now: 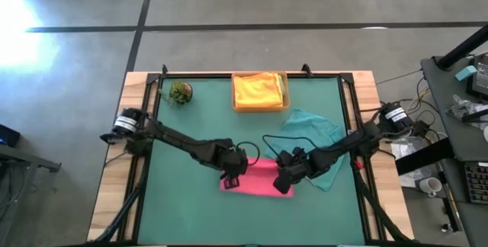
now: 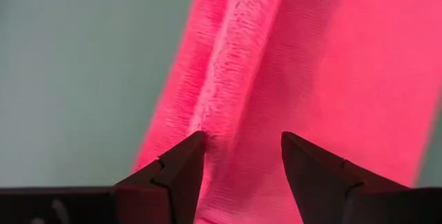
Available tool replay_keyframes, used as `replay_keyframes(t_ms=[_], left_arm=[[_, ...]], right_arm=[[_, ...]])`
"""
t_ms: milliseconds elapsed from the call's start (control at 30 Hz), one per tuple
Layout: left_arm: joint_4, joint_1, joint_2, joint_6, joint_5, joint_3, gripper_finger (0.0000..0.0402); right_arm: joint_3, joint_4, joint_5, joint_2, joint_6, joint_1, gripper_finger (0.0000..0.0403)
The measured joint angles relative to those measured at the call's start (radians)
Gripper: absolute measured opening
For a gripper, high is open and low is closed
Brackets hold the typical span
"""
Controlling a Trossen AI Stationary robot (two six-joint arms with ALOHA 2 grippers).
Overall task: Fold microfiber towels
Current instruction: Fold the pink towel
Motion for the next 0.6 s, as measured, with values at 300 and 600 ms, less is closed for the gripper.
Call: replay_keyframes(t_ms=[300, 600], left_arm=[[-0.045, 0.054, -0.018, -0.006, -0.001, 0.007, 0.0178], [-0.05, -0.052, -0.069, -0.123, 0.033, 0.011, 0.0178]], right_arm=[[0.005, -0.034, 0.024, -0.016, 0.053, -0.037, 0.0008], [0.005, -0.128, 0.057, -0.145, 0.053, -0.004, 0.0009]])
